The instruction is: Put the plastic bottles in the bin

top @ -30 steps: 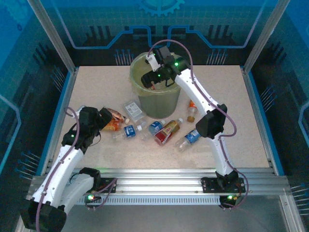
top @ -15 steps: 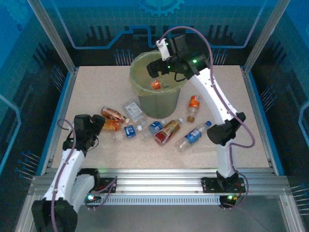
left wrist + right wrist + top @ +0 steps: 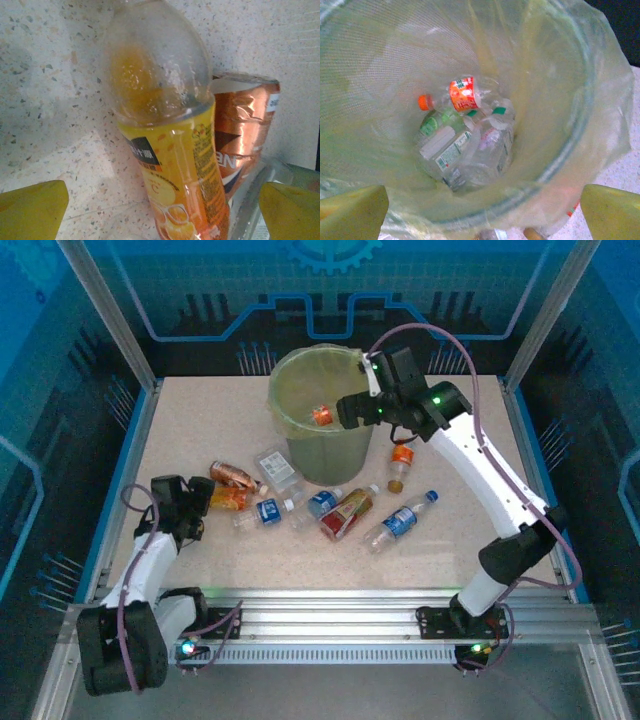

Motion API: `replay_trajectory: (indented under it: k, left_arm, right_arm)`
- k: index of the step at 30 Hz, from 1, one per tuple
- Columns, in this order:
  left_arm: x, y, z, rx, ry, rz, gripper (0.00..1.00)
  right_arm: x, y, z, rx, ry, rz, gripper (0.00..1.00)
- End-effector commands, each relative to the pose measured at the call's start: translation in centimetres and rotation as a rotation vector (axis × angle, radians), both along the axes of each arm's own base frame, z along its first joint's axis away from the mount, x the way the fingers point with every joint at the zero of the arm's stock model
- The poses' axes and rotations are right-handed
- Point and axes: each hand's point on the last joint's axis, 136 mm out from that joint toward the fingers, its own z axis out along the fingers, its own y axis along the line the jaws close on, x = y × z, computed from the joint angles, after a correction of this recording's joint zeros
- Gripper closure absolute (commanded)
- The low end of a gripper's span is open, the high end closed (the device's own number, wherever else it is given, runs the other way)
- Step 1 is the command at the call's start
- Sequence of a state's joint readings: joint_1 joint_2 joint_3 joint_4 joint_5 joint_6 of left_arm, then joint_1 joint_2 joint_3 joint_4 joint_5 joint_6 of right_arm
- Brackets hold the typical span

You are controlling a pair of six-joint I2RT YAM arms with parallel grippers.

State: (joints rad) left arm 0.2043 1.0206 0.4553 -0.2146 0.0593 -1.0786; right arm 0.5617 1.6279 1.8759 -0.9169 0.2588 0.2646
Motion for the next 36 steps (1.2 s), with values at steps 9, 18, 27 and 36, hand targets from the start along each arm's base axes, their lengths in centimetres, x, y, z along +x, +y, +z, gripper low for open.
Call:
replay_trajectory:
  k: [9, 18, 27, 36]
  left_arm:
    - [3.0, 1.2, -0.6, -0.021, 0.043, 0.026, 0.01]
    - [2.5, 1.7, -2.1, -0.041, 0.107, 0.087, 0.02]
    - [2.3, 1.9, -3.2, -0.064, 0.135, 0.141, 0.13]
    - [3.1, 2.2, -4.0, -0.089, 0.119, 0.188, 0.22]
  right_arm:
    - [-1.7, -2.9, 1.4, 0.075, -0.060, -0.122, 0.00]
    - [-2.3, -3.9, 1.4, 0.086, -0.075, -0.165, 0.00]
    - [-2.3, -3.9, 0.7, 0.085, -0.061, -0.177, 0.00]
    - [-2.4, -3.7, 0.1, 0.097, -0.042, -0.178, 0.00]
